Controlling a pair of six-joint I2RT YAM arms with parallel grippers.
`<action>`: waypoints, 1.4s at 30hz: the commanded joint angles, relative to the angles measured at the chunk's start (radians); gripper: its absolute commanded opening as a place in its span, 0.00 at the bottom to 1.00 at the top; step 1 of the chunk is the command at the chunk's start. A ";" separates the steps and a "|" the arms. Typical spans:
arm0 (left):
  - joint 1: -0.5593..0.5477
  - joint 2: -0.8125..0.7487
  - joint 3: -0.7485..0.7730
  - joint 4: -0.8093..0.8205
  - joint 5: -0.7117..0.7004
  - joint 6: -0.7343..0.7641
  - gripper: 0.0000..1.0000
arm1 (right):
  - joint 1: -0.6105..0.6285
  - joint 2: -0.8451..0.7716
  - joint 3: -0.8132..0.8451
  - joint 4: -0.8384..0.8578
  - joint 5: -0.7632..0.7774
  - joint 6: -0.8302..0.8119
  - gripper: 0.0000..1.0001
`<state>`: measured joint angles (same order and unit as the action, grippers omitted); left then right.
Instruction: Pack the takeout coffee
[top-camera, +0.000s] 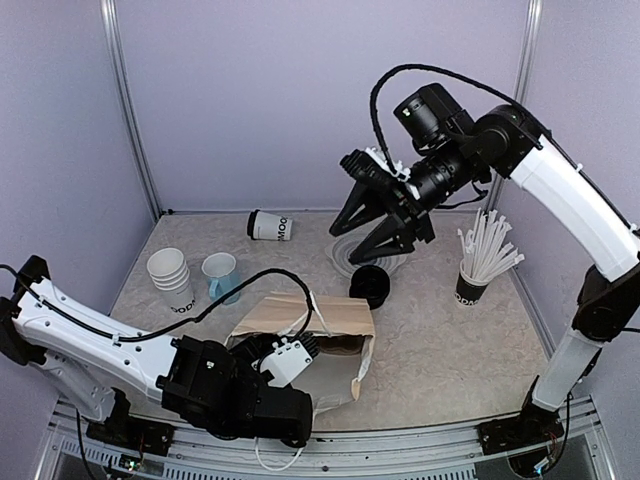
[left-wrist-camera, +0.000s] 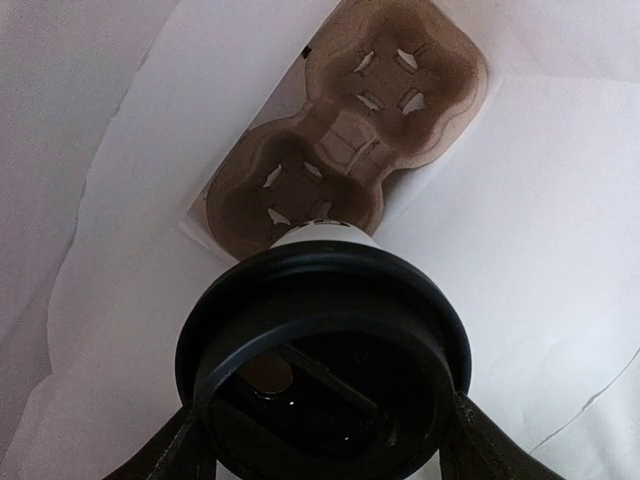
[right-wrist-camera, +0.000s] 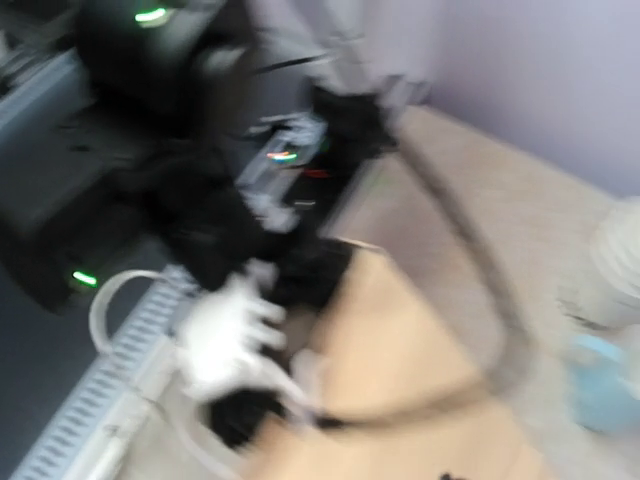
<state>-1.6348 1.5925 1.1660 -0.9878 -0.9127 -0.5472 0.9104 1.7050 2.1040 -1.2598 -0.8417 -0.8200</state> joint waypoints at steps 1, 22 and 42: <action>0.010 -0.046 -0.035 0.044 0.010 0.025 0.39 | -0.174 -0.001 -0.036 0.121 -0.061 0.039 0.47; 0.027 -0.064 -0.086 0.168 -0.061 0.078 0.39 | -0.206 0.769 0.176 0.519 0.178 0.404 0.31; 0.062 -0.072 -0.114 0.161 -0.086 0.094 0.39 | -0.111 0.888 0.195 0.529 0.073 0.339 0.35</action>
<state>-1.5982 1.5433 1.0752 -0.8371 -0.9878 -0.4622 0.7914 2.5958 2.3314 -0.7109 -0.7094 -0.4576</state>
